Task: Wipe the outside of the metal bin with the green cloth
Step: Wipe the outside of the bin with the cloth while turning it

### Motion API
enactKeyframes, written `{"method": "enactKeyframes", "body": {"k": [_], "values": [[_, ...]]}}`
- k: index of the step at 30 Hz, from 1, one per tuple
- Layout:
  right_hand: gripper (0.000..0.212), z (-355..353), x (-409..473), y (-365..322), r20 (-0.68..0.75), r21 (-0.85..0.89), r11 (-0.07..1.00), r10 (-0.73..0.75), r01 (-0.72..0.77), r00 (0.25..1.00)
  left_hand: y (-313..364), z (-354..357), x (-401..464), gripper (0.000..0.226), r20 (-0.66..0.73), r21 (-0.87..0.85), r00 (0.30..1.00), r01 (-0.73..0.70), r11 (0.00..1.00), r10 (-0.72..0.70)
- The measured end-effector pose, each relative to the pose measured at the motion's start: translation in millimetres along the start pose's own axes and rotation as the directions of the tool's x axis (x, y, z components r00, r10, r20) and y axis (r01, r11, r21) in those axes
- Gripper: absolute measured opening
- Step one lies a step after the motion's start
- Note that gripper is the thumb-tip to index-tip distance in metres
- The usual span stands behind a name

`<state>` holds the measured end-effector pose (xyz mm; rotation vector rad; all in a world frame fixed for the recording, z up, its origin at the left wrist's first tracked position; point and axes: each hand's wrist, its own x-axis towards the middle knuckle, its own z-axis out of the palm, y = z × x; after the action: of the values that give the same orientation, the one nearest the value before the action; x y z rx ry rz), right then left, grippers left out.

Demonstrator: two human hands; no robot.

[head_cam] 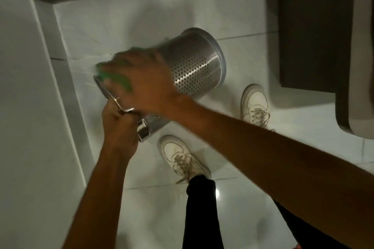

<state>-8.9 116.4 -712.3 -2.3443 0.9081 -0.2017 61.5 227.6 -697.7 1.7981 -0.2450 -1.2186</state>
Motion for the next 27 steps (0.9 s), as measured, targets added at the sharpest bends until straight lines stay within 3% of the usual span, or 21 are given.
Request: {"method": "enactKeyframes", "body": {"k": [2, 4, 6, 8, 10, 12, 15, 17, 19, 20, 21, 23, 24, 25, 27], "values": [[0.039, 2.0, -1.4, -21.8, 0.031, 0.146, 0.972, -0.191, 0.184, 0.981, -6.5, 3.1, -6.6, 0.027, -0.039, 0.065, 0.999, -0.01, 0.998, 0.013], [0.039, -4.8, -15.0, 6.8, -0.054, 0.128, 0.973, -0.188, 0.193, 0.981, -21.2, 1.1, -23.4, 0.037, -0.016, 0.255, 0.998, -0.062, 0.965, 0.068], [0.037, -10.4, -35.4, 63.1, -0.146, 0.098, 0.99, 0.119, -0.106, 0.982, -36.5, -12.8, -37.3, 0.042, -0.022, 0.418, 0.999, -0.012, 0.908, 0.024], [0.037, -16.7, -62.1, 110.8, -0.135, 0.067, 0.89, 0.456, -0.451, 0.88, -37.7, -21.2, -39.0, 0.044, 0.019, 0.368, 0.995, 0.083, 0.926, -0.097], [0.039, -14.5, -75.1, 122.3, -0.071, 0.025, 0.826, 0.563, -0.563, 0.824, -30.5, -15.7, -29.2, 0.046, 0.094, 0.266, 0.987, 0.103, 0.959, -0.132], [0.042, -9.5, -66.2, 102.2, -0.047, -0.014, 0.871, 0.489, -0.49, 0.871, -21.9, -0.5, -17.5, 0.044, 0.086, 0.231, 0.993, 0.064, 0.971, -0.085], [0.049, 3.7, -43.6, 41.0, -0.125, -0.044, 0.978, 0.195, -0.202, 0.973, -16.3, 13.8, -12.4, 0.043, 0.084, 0.208, 0.996, -0.041, 0.977, 0.023], [0.047, 8.1, -37.3, 18.4, -0.113, 0.045, 0.998, -0.038, 0.043, 0.993, -26.4, 8.7, -13.3, 0.038, 0.064, 0.249, 0.996, -0.068, 0.966, 0.054], [0.045, 2.6, -49.8, 40.4, -0.079, 0.042, 0.989, -0.141, 0.145, 0.987, -42.1, 2.4, -16.0, 0.039, 0.047, 0.305, 0.998, -0.051, 0.951, 0.039], [0.044, -3.9, -57.2, 64.9, -0.081, 0.019, 0.998, -0.065, 0.067, 0.995, -47.2, 0.6, -18.8, 0.042, 0.037, 0.342, 0.999, -0.026, 0.939, 0.014], [0.043, -10.0, -65.3, 92.3, -0.115, 0.003, 0.995, 0.103, -0.103, 0.988, -51.1, 0.4, -22.3, 0.041, 0.024, 0.393, 1.0, -0.003, 0.92, -0.008], [0.041, -23.0, -74.1, 137.0, -0.163, 0.022, 0.886, 0.46, -0.463, 0.873, -52.0, -2.2, -25.4, 0.035, 0.036, 0.499, 0.998, 0.018, 0.867, -0.042], [0.04, -26.5, -74.0, 146.3, -0.139, 0.016, 0.825, 0.561, -0.565, 0.816, -47.7, -1.2, -26.1, 0.033, 0.087, 0.505, 0.994, 0.012, 0.863, -0.065], [0.041, -27.1, -67.6, 143.4, -0.098, -0.002, 0.803, 0.593, -0.596, 0.799, -39.5, -0.4, -25.3, 0.035, 0.158, 0.476, 0.983, 0.002, 0.88, -0.088], [0.044, -24.8, -49.2, 117.5, -0.007, 0.001, 0.858, 0.514, -0.514, 0.858, -23.7, 5.8, -15.9, 0.041, 0.192, 0.27, 0.977, 0.038, 0.962, -0.093]]}}
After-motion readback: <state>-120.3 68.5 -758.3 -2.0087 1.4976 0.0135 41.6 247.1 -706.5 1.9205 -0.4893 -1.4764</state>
